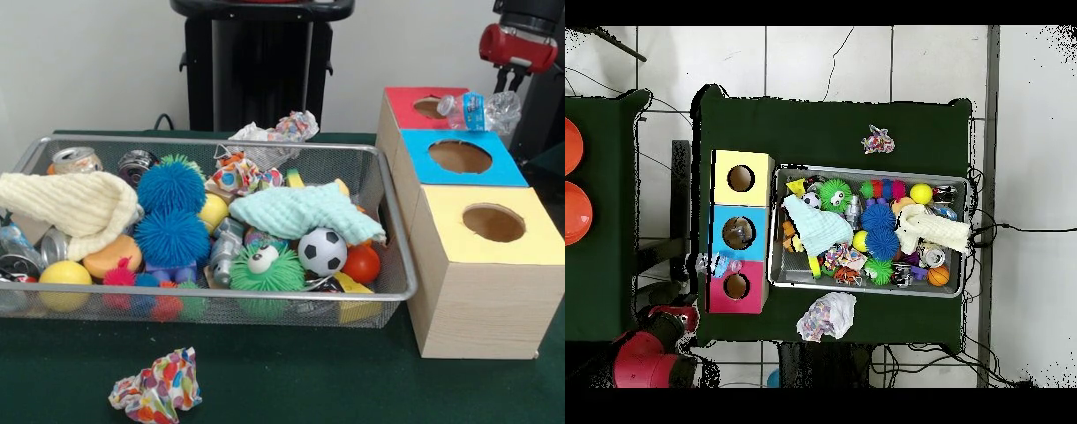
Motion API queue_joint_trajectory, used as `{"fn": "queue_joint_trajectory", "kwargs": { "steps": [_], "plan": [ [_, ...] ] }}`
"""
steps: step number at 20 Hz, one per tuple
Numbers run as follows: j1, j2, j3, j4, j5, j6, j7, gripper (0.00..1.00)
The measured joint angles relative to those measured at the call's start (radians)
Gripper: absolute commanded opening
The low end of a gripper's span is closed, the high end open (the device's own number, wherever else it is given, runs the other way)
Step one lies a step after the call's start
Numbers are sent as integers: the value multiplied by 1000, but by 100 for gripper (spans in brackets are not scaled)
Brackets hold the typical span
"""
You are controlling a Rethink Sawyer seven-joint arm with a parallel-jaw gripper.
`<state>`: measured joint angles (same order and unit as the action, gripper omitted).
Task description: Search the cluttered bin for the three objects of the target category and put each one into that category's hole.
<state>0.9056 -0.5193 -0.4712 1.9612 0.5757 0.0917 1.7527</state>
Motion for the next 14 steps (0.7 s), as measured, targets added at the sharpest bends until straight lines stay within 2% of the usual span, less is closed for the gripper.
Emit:
{"fn": "queue_joint_trajectory", "kwargs": {
  "steps": [14],
  "plan": [
    [-44,0,33,0,-32,-12,0,0]
  ]
}}
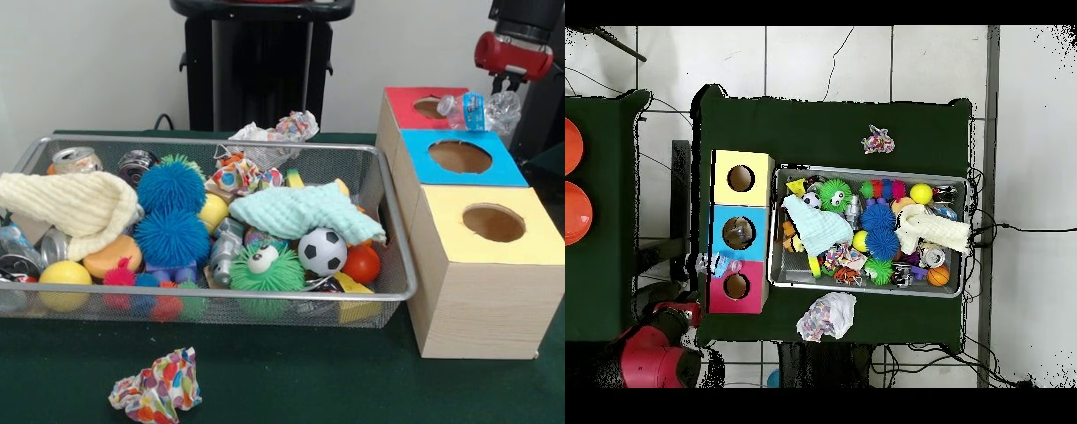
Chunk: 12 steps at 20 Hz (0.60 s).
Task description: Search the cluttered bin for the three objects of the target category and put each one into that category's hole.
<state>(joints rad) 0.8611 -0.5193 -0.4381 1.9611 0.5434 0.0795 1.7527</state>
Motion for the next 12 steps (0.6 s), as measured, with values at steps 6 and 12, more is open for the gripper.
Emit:
{"fn": "queue_joint_trajectory", "kwargs": {
  "steps": [6,12],
  "plan": [
    [-2,-1,11,0,-15,0,0,0],
    [-7,-3,16,0,-29,0,0,0]
  ]
}}
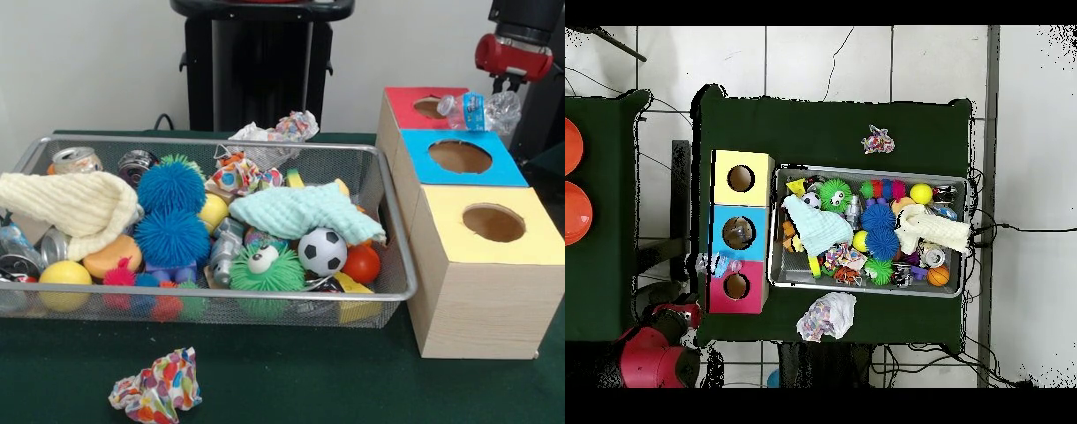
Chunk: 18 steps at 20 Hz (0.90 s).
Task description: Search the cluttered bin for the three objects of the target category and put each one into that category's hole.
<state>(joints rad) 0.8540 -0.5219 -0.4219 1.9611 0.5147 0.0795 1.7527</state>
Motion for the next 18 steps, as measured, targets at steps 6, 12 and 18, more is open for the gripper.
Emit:
{"fn": "queue_joint_trajectory", "kwargs": {
  "steps": [6,12,18],
  "plan": [
    [-3,-6,3,0,-8,0,0,0],
    [-17,-18,11,0,-11,0,0,0],
    [-44,-35,21,0,-20,0,0,0]
  ]
}}
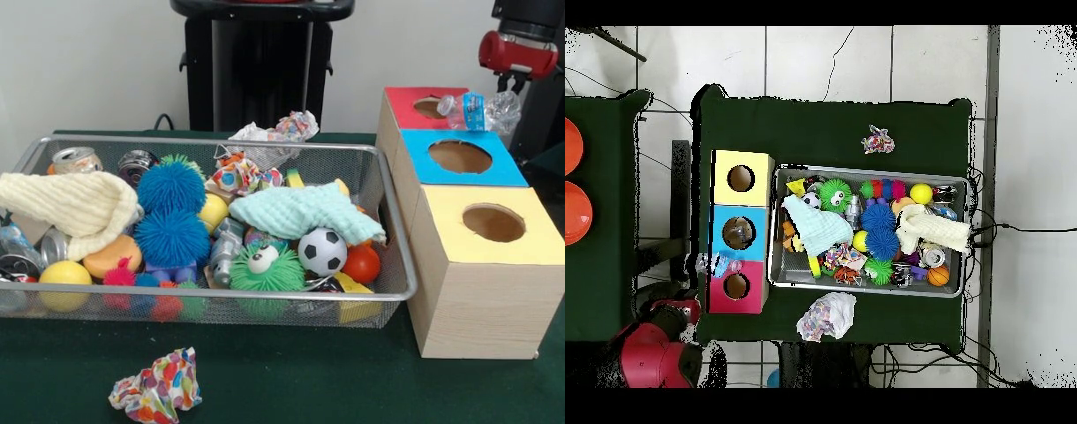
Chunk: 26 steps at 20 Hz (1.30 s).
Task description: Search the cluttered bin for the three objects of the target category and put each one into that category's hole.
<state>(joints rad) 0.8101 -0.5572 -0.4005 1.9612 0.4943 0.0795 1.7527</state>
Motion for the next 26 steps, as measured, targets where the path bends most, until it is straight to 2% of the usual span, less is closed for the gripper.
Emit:
{"fn": "queue_joint_trajectory", "kwargs": {
  "steps": [7,16,26],
  "plan": [
    [-42,-16,22,0,-29,-1,0,0],
    [-119,-34,52,0,-109,-3,0,0],
    [-156,-53,77,0,-166,-34,0,0]
  ]
}}
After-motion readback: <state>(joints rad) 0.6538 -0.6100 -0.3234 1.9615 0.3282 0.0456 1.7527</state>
